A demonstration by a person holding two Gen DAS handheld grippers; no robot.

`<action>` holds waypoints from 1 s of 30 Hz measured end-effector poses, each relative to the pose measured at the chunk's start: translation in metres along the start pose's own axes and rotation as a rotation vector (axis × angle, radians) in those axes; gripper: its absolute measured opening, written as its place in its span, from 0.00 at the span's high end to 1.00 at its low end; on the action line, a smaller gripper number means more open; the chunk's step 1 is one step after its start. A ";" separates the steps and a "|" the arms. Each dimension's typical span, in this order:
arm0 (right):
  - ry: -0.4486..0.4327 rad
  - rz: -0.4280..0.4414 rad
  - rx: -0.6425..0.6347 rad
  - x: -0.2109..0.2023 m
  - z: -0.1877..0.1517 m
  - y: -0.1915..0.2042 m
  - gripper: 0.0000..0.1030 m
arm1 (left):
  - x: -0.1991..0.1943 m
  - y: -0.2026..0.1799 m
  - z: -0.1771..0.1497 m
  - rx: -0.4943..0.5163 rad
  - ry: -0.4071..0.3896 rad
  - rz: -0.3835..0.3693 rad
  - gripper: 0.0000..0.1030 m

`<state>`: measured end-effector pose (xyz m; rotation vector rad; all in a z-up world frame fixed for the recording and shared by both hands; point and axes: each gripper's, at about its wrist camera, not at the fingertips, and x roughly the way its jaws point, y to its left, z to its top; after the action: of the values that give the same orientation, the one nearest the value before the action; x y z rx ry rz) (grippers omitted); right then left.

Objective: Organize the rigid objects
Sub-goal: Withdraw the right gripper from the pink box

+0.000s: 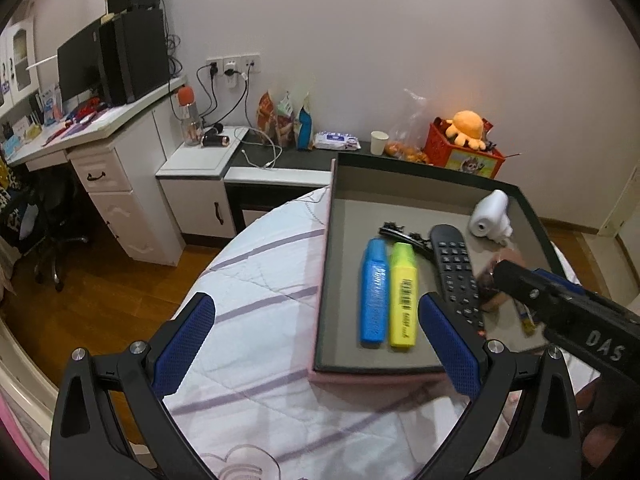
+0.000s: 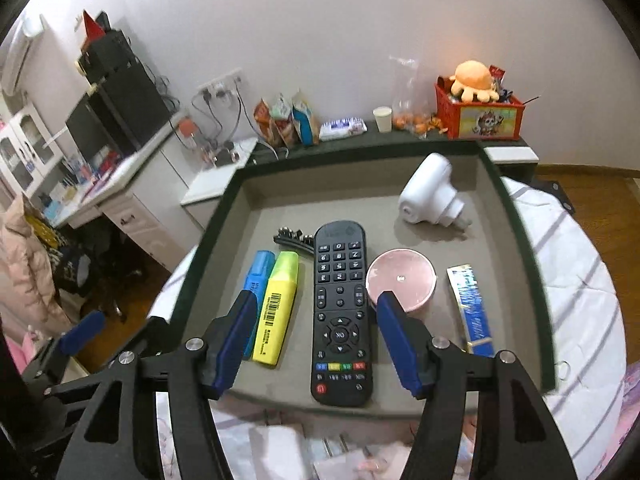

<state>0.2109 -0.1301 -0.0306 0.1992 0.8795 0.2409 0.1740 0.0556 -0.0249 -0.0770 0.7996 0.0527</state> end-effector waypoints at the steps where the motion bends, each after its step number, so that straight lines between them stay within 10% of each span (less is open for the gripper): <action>1: -0.012 0.005 0.005 -0.008 -0.002 -0.002 0.38 | -0.005 -0.003 -0.002 0.004 -0.004 -0.007 0.00; 30: -0.070 -0.188 0.094 -0.123 -0.123 -0.086 0.22 | -0.056 -0.070 -0.106 0.094 0.116 -0.048 0.00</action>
<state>0.0503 -0.2392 -0.0401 0.2101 0.8349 0.0177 0.0647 -0.0245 -0.0546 -0.0101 0.9144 -0.0347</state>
